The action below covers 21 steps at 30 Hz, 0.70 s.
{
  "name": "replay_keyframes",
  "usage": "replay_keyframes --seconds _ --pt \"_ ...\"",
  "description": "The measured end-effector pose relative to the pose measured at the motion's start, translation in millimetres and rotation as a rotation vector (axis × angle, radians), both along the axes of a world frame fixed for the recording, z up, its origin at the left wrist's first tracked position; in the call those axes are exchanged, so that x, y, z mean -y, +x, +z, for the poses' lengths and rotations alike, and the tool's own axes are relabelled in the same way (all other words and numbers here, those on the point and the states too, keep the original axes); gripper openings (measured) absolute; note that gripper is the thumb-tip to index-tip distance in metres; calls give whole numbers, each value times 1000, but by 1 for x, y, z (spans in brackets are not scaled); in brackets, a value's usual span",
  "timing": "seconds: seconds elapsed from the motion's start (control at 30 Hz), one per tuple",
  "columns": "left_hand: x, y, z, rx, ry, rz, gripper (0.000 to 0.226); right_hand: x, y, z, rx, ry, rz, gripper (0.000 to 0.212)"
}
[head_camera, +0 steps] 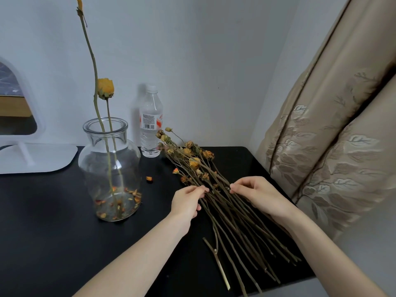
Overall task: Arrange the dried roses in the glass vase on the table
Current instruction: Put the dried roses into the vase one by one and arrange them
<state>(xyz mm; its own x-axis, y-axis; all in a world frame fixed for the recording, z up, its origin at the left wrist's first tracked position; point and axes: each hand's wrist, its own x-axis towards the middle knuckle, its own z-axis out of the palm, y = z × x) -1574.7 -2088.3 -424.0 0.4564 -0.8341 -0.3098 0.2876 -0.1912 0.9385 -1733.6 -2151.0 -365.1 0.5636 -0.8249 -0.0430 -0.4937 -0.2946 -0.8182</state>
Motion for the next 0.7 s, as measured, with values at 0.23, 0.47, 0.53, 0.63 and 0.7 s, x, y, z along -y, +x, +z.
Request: replay_keyframes --seconds 0.23,0.47,0.53,0.63,0.7 --pt "1 -1 8 -4 -41 34 16 1 -1 0 10 -20 -21 26" --pt "-1 -3 15 10 -111 54 17 3 -1 -8 -29 -42 -85 21" --pt "-2 -3 15 10 -111 69 19 5 -1 -9 1 -38 -113 23" --pt "-3 -3 13 11 -101 87 20 7 -3 -6 14 -50 -151 24" --pt "-3 -3 11 11 -89 104 21 8 -4 -4 18 -67 -177 25"
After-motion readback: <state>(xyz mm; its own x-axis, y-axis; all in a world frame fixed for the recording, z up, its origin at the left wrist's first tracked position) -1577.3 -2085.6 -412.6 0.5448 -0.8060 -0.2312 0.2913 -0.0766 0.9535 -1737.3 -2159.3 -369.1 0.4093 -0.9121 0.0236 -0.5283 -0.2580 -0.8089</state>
